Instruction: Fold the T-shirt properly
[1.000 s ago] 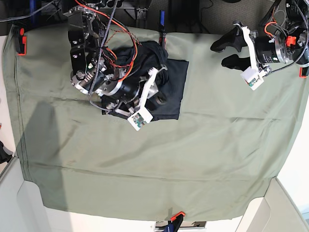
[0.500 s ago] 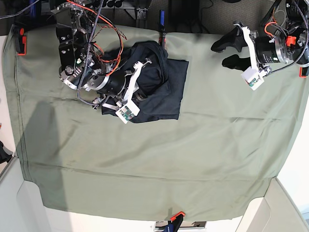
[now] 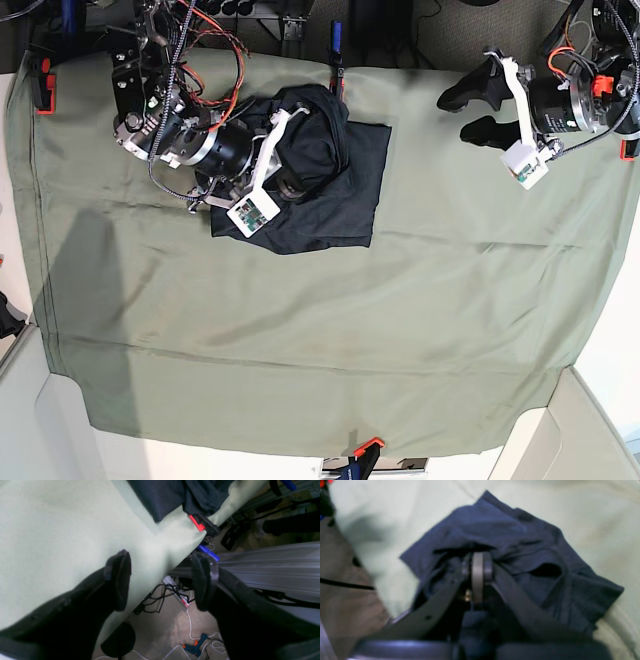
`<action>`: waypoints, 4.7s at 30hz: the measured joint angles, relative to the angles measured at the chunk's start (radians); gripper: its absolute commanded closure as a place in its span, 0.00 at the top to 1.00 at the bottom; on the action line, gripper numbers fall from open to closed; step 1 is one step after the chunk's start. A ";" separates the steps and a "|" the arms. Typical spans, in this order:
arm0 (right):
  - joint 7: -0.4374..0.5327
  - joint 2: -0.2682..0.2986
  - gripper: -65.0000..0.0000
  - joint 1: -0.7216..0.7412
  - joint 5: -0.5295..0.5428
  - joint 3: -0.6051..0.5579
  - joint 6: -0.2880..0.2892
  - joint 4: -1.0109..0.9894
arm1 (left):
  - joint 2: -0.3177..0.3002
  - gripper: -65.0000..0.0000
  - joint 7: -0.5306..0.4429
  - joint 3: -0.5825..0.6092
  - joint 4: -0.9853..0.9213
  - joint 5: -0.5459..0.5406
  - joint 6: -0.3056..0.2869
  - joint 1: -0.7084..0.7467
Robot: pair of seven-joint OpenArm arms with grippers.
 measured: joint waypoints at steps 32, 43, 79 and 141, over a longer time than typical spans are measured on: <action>0.146 -0.179 0.00 0.500 -0.081 0.064 0.014 -0.665 | 0.000 0.11 0.006 0.000 0.032 0.019 0.000 0.000; 0.053 0.015 0.00 0.494 0.061 0.301 0.004 -0.665 | 0.021 0.00 -0.087 0.289 0.129 0.157 -0.002 -0.017; 0.084 -0.011 0.00 0.444 0.033 0.301 0.004 -0.681 | 0.098 0.00 -0.266 0.595 -0.195 0.606 -0.001 -0.349; 0.075 -0.038 0.00 0.446 0.052 0.294 0.006 -0.681 | 0.164 0.00 -0.401 0.626 -0.472 0.598 -0.061 -0.482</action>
